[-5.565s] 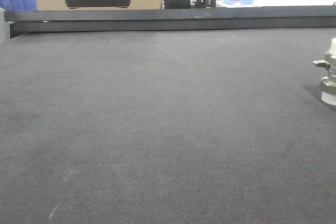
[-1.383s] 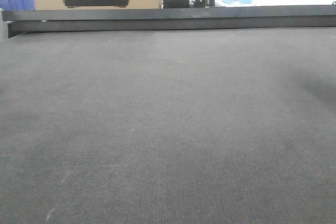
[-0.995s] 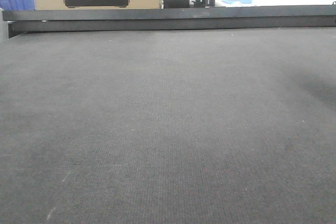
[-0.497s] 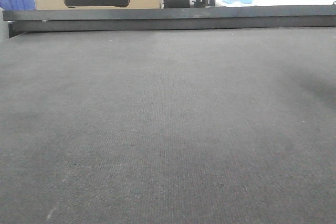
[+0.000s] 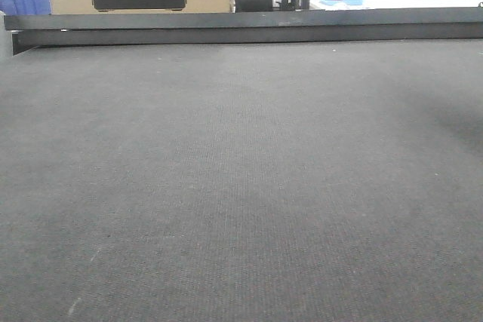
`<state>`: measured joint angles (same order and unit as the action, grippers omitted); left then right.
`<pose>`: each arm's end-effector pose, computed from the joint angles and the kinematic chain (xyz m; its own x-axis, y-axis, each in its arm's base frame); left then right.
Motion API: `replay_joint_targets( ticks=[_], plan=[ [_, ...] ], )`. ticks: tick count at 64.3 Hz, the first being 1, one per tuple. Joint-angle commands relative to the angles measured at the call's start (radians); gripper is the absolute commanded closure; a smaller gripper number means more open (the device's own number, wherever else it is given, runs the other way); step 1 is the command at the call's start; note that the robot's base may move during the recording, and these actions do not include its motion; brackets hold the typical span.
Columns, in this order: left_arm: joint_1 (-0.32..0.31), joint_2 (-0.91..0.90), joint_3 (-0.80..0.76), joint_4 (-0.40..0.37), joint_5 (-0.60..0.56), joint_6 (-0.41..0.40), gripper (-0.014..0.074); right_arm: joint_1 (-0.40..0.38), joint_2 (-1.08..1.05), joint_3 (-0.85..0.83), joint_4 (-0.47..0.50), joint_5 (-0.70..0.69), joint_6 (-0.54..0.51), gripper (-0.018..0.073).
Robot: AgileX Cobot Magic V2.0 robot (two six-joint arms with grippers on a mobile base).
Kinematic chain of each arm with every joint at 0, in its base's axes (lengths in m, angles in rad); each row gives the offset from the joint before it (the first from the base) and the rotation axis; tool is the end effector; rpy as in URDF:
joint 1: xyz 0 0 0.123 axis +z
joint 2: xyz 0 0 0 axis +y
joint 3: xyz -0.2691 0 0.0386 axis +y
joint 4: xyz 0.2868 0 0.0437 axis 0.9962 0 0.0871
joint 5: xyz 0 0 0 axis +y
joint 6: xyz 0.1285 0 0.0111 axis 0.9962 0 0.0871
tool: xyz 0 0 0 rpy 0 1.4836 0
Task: Place valve from conveyor to right shelf box
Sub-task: 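Lift both held valves up off the conveyor surface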
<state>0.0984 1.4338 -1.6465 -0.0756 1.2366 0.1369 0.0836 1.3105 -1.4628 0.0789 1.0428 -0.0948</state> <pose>0.3480 0.0251 0.3945 -0.8024 0.0329 -0.5959 0.0341 0.9994 0.0093 0.3324 0.0367 0.3871 -0.7079 -0.1143 -0.6969 -0.1696 0.9854 0.0106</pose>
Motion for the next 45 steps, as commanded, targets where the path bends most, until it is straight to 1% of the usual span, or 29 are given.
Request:
replay_joint_targets(
  ticks=[1, 18, 45],
  plan=[
    [-0.006, -0.064, -0.013, -0.008, -0.016, -0.013, 0.0707, -0.002, -0.038, -0.028, -0.003, -0.043, 0.020, 0.0711],
    [-0.006, -0.142, -0.013, -0.009, -0.016, -0.017, 0.0707, -0.002, -0.094, -0.034, -0.003, -0.064, 0.038, 0.0711],
    [-0.006, -0.144, -0.013, -0.008, -0.016, -0.017, 0.0707, -0.002, -0.107, -0.044, -0.003, -0.071, 0.040, 0.0711]
  ],
)
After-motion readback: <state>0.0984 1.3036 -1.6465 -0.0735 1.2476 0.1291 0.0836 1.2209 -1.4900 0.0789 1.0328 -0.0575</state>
